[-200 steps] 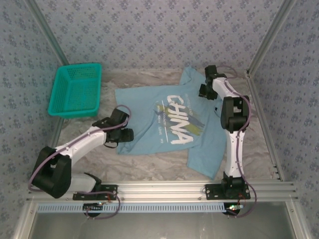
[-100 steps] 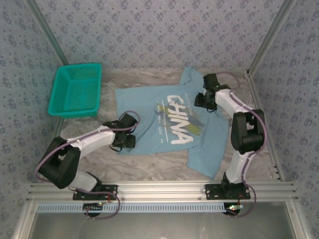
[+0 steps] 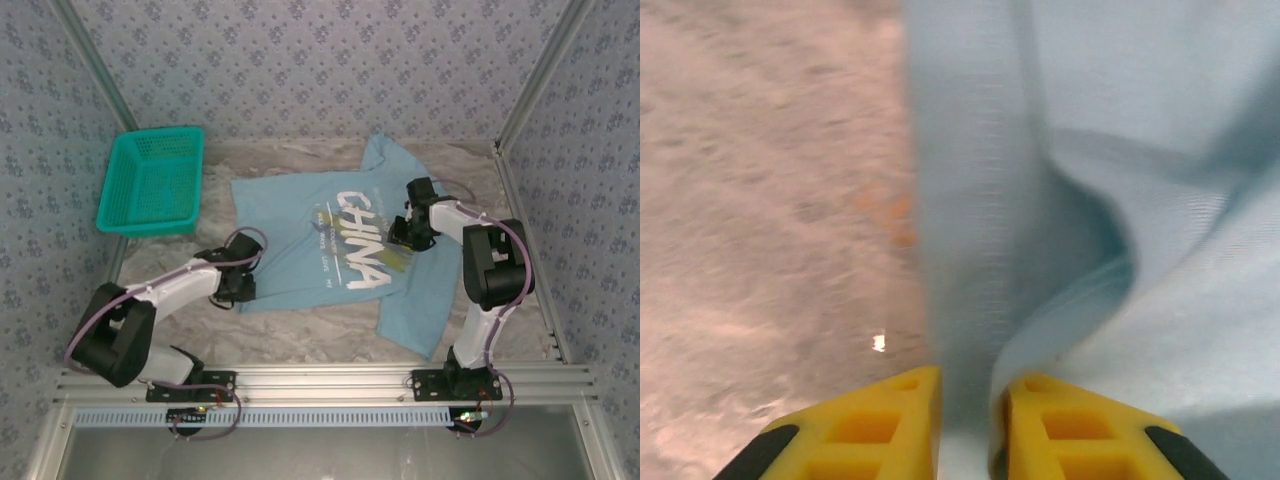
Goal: Fold the inside-out t-shirt
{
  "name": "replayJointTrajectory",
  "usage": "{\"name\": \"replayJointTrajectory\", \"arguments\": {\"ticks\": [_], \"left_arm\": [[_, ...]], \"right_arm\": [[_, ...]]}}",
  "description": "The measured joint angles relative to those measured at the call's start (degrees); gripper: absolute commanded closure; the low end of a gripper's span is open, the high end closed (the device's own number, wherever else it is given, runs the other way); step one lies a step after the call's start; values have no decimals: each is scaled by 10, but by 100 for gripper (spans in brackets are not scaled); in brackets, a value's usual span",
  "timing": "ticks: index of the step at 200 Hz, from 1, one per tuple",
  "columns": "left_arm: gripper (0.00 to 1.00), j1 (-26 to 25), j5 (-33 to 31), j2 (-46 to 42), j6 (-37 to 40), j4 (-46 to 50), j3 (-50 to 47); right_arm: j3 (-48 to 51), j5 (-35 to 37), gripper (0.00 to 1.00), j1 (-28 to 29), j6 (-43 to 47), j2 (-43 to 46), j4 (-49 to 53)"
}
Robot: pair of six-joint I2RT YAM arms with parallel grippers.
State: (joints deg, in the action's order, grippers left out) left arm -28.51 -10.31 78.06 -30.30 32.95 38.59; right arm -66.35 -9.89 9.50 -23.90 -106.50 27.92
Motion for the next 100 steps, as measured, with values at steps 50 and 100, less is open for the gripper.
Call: {"name": "replayJointTrajectory", "arguments": {"ticks": [50,100], "left_arm": [[68,55,-13,-120,-16,16,-32],[43,-14,47,-163,-18,-14,-32]], "right_arm": [[1,0,64,-3,-1,0,-2],[1,0,64,-2,-1,1,-2]]}}
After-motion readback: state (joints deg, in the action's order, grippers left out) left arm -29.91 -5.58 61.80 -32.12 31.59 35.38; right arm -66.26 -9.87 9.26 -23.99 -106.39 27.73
